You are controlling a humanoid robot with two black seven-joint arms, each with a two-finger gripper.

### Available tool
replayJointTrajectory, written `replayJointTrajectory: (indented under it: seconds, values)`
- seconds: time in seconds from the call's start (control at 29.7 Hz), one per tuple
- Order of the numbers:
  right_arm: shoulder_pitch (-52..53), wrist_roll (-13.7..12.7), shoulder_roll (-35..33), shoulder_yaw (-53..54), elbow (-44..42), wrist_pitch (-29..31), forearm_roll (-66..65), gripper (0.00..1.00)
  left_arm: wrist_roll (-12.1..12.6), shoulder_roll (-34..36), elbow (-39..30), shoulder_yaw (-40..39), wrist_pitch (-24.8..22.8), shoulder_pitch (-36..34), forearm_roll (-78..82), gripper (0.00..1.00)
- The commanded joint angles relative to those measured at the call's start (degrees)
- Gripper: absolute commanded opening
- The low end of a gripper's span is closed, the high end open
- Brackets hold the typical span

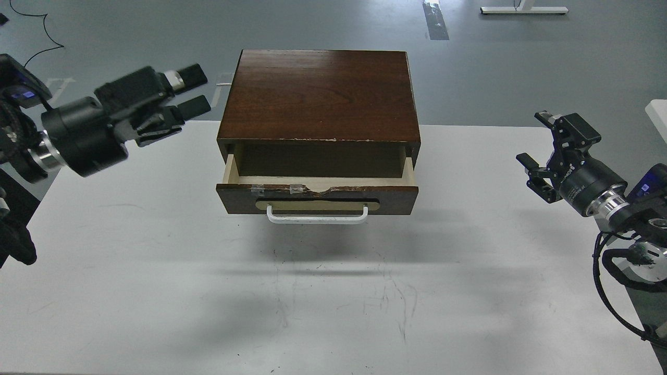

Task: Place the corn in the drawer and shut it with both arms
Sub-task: 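Bring the left gripper down in front of the drawer front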

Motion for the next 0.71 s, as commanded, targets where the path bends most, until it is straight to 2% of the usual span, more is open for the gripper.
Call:
replayJointTrajectory:
  seconds: [0.0,0.07,0.13,0.17,0.2,0.24,0.27,0.67]
  values:
    - [-0.27,0.00,-0.05,-0.05,0.03,0.00,-0.01,1.00,0.01,-1.94,-2.38,3.88,0.00,0.20,9.60,0.97]
    - [-0.36,0.00,0.04,-0.05,-0.05,0.00,-0.01,1.00,0.01,-2.82,-2.91,6.16,0.00,0.28,11.01,0.92]
    - [-0.54,0.00,-0.05,-0.14,-0.05,0.00,-0.01,1.00,0.01,-3.70,-3.09,8.53,0.00,0.55,11.02,0.70]
    - [-0.80,0.00,-0.05,-0.14,-0.05,-0.09,-0.01,1.00,0.01,-4.31,-3.00,10.02,0.00,0.98,11.10,0.44]
    - [-0.97,0.00,-0.05,-0.14,-0.05,-0.09,-0.01,1.00,0.01,-4.75,-3.00,10.64,0.00,1.08,11.10,0.34]
    - [-1.15,0.00,0.04,-0.23,-0.05,-0.09,-0.01,1.00,0.01,-5.19,-2.83,11.78,0.00,1.60,11.10,0.12]
    - [-1.24,0.00,-0.05,-0.23,-0.05,-0.09,-0.01,1.00,0.01,-5.37,-2.74,12.23,0.00,1.95,11.10,0.00]
    - [-1.94,0.00,0.04,-0.05,0.03,-0.09,-0.01,1.00,0.01,-10.55,1.56,12.15,5.58,11.53,9.79,0.00]
